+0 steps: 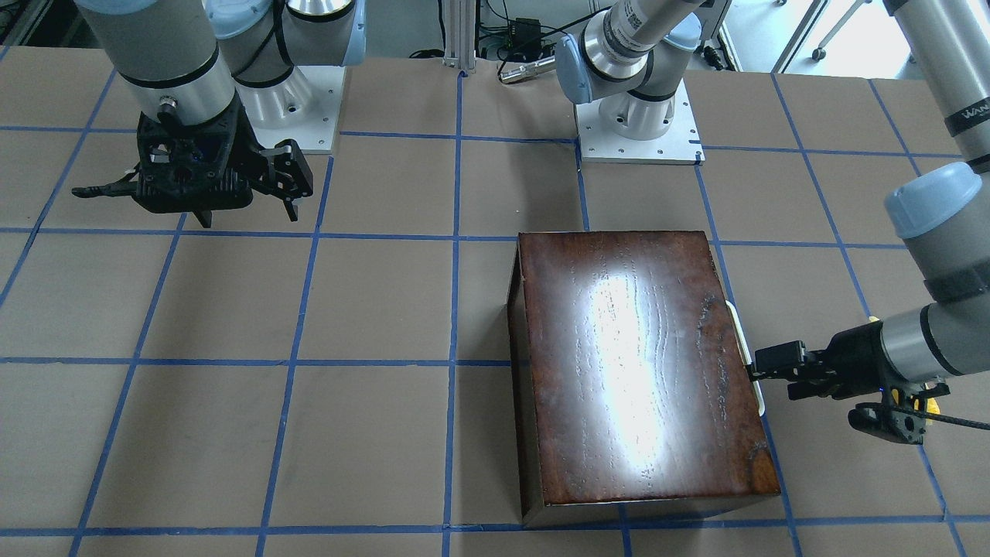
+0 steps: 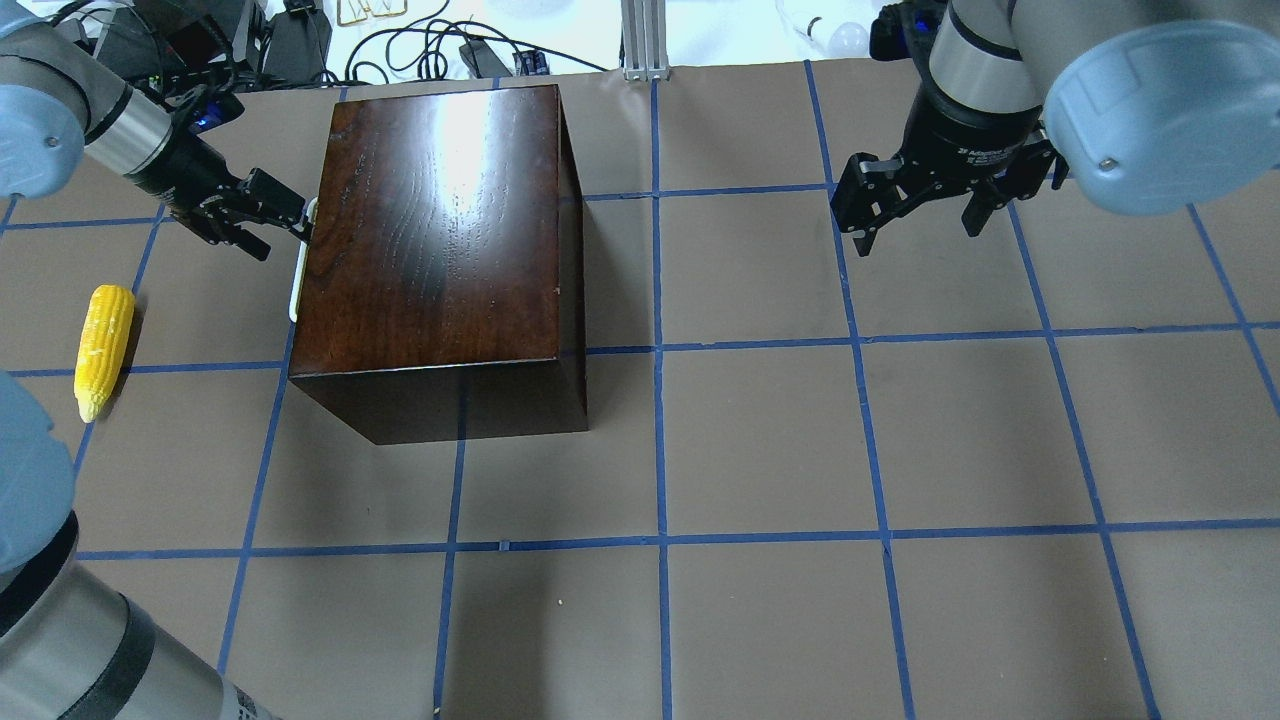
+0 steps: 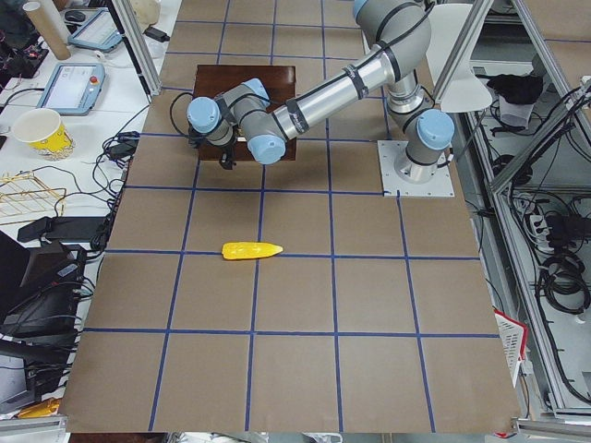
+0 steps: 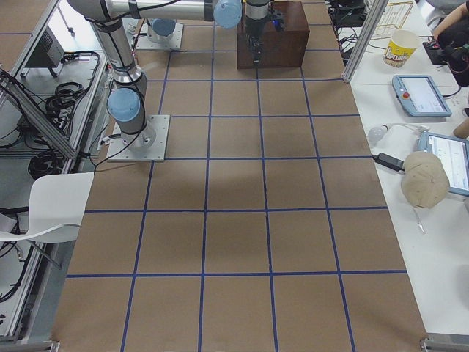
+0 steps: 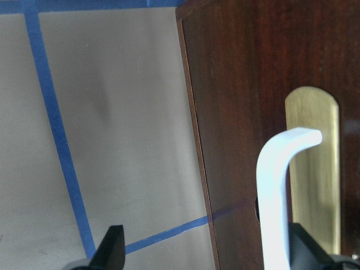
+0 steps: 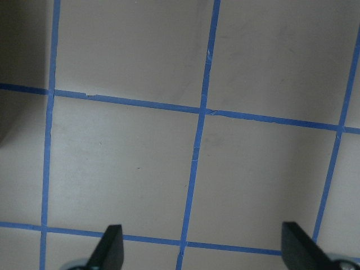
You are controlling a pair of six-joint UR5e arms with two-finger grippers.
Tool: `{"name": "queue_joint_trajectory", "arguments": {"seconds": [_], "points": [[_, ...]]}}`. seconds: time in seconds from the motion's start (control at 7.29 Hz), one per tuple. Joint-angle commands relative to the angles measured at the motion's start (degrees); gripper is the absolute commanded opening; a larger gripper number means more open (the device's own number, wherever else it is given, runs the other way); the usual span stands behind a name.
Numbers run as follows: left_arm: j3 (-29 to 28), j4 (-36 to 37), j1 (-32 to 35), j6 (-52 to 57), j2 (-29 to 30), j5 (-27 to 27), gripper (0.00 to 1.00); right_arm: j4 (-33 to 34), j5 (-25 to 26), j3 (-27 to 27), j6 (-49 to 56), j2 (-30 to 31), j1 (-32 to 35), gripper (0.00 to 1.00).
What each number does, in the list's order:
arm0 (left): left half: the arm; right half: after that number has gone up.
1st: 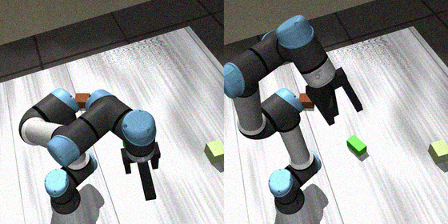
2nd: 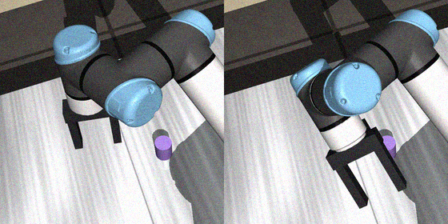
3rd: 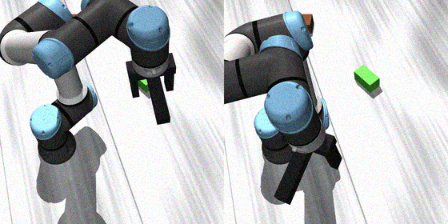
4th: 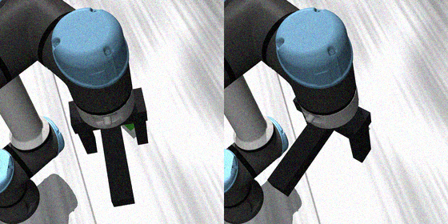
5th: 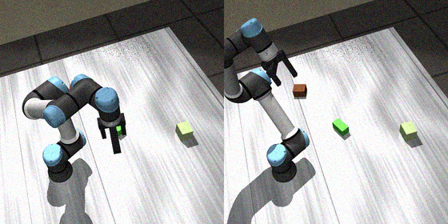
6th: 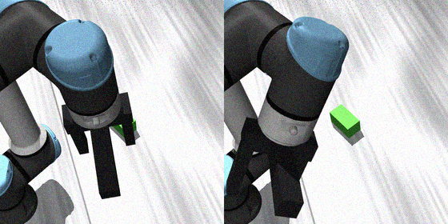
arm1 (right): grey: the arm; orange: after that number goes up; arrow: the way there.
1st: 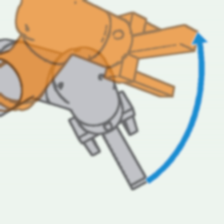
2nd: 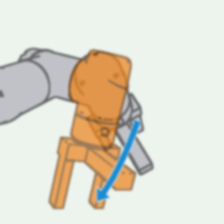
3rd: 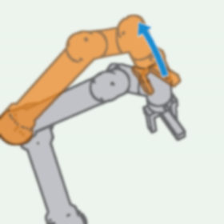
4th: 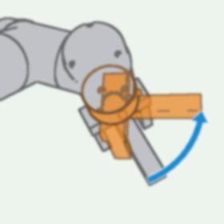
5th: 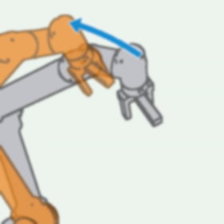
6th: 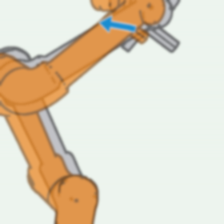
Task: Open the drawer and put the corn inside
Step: 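Pull the white handle with the left gripper, sliding the drawer open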
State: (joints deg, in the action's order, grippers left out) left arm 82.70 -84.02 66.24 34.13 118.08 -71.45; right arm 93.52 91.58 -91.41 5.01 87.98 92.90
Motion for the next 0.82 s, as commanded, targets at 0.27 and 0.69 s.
{"name": "queue_joint_trajectory", "arguments": {"seconds": [0.27,0.69], "points": [[-0.1,2.1,-0.1,0.3,0.4,-0.2,1.00,0.0,0.0,0.0,0.0,0.0,0.0,1.00],[-0.5,3.5,-0.4,1.5,1.2,-0.8,1.00,0.0,0.0,0.0,0.0,0.0,0.0,1.00]]}}
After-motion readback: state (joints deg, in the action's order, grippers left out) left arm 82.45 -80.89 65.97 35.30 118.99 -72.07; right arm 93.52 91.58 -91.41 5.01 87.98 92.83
